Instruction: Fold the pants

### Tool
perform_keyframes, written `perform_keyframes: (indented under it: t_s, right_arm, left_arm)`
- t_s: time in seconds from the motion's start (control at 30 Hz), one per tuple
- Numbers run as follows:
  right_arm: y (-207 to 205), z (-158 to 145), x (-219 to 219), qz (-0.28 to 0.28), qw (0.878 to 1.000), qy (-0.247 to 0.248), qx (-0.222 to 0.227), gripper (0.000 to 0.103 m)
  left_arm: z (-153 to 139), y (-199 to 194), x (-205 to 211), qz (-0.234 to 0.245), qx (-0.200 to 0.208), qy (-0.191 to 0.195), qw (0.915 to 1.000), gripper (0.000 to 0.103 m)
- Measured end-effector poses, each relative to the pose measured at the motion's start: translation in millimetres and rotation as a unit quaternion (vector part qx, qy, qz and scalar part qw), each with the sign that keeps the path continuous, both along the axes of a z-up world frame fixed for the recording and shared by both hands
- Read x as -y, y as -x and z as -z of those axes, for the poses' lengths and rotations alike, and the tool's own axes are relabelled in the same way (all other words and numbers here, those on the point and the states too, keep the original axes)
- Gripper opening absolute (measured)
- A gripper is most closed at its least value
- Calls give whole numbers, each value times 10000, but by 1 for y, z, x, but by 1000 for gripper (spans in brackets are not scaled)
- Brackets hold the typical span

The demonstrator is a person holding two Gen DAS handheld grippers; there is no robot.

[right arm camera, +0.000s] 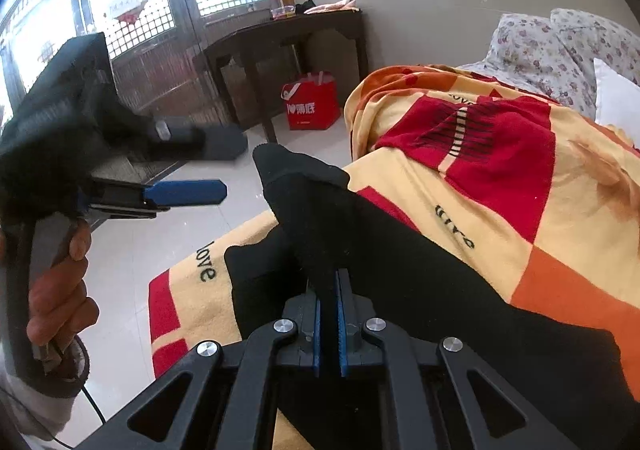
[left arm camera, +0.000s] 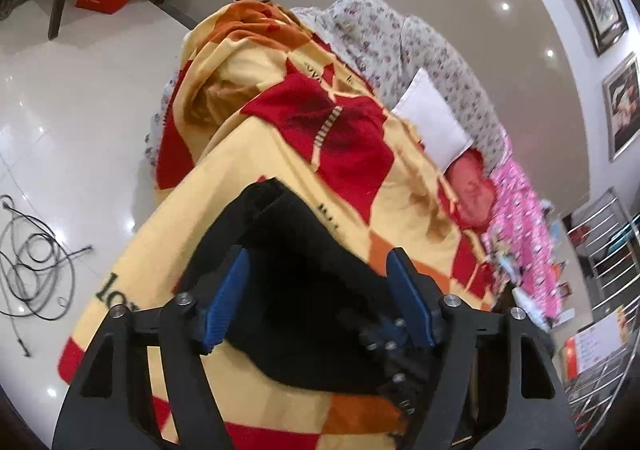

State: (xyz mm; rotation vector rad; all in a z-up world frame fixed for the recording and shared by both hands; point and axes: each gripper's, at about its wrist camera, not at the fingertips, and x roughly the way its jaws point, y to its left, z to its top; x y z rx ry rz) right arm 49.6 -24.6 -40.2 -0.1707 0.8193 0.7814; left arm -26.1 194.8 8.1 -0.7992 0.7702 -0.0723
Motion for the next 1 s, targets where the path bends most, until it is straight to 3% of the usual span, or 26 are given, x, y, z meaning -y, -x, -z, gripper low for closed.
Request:
perform_keyframes:
  t_s: [0.23,0.33,0.4,0.43,0.47,0.73,1.0]
  right_arm:
    - [-1,1,0,-25,10000,-4,-28,6]
    - [-1,2,0,-50,10000,-2,-70,6]
    - [1,1,-1,-86,9999,-5,-76,6]
    - [2,0,0,-117,9999,-28,-94,6]
    - [3,-1,0,-163,9998,-60,-138,6]
    - [28,-19,0,-527,9973,-384,-340,6]
    - [31,28,-23,-472,9957,13,-796,10]
  left_arm:
    - [22,-33,7,11,-513,-75,9987,76]
    - [26,-43,10,-9,-482,9,9988,75]
    - [25,-46,12,57,-457,-42,9989,51]
    - [24,-47,14,148,-461,-104,9988,26]
    - [21,-47,17,263,-449,-172,9985,18]
    - [5,-7,15,468,-111,-492,9976,14]
    - [51,0,11,40,-778,-1061,9913,14]
